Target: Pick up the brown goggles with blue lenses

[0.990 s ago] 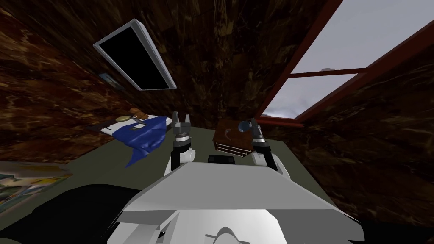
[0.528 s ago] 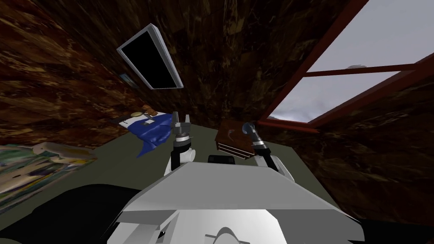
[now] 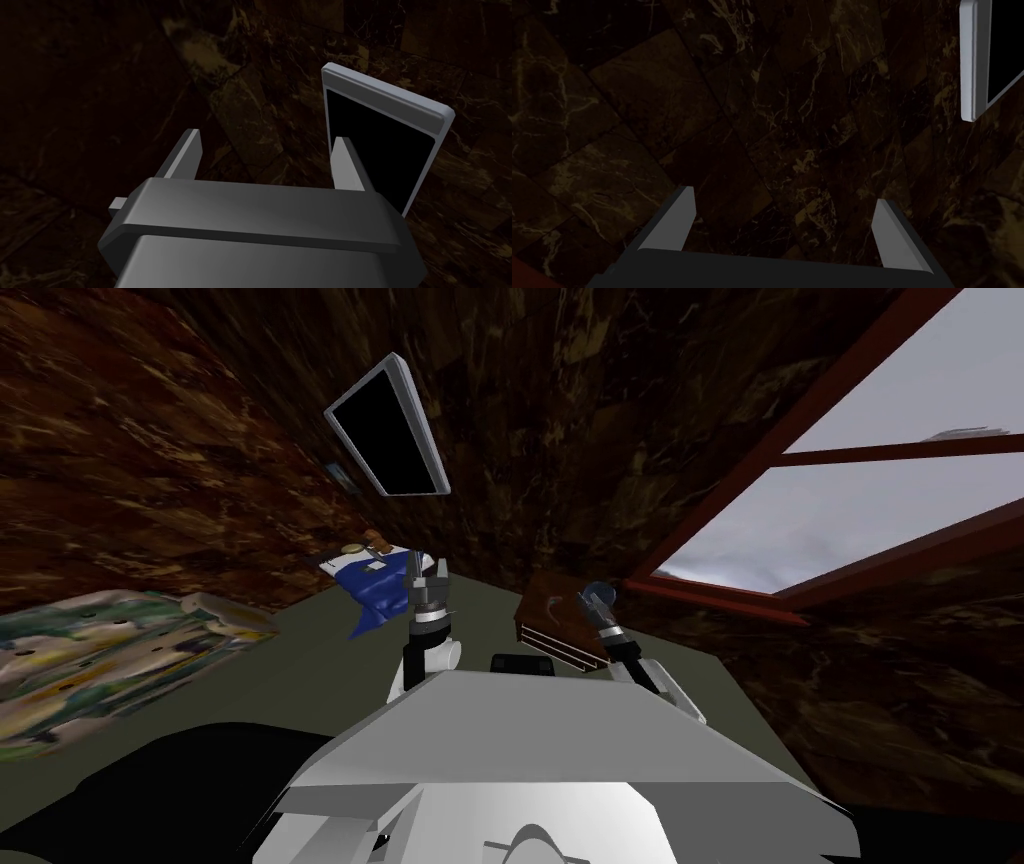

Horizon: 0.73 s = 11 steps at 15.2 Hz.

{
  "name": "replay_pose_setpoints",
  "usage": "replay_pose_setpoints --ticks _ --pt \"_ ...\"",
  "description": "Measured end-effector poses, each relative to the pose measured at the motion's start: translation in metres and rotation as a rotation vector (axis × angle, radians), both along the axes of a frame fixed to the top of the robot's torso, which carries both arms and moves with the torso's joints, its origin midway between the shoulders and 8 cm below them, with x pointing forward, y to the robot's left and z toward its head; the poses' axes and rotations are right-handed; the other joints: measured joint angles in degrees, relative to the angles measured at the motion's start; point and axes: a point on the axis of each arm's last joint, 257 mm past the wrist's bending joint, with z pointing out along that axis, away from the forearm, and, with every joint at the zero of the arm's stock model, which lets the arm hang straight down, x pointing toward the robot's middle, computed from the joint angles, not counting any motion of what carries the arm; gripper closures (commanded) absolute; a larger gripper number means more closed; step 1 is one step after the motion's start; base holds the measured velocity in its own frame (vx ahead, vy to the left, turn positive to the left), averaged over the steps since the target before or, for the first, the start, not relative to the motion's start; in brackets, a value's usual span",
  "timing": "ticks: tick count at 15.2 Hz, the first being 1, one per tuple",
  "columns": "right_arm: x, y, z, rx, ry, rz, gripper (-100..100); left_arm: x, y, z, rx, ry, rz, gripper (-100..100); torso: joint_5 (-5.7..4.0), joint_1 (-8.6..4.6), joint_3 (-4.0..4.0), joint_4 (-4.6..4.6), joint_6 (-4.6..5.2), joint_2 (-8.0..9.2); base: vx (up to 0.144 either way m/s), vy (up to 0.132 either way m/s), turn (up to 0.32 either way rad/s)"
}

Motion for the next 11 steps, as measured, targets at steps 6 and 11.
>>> replay_pose_setpoints --ticks 6,11 --pt "-0.008 -0.015 -0.047 -0.233 0.066 -0.004 -100 0.000 0.000 0.000 0.000 0.000 0.000 0 0.00 0.00 0.00 0.00 0.00 0.00 0.002 0.016 0.166" --pt "-0.021 -0.035 -0.089 -0.445 0.130 0.005 -100 0.000 0.000 0.000 0.000 0.000 0.000 0 0.01 0.04 0.00 0.00 -0.02 -0.01 0.006 0.020 0.170"
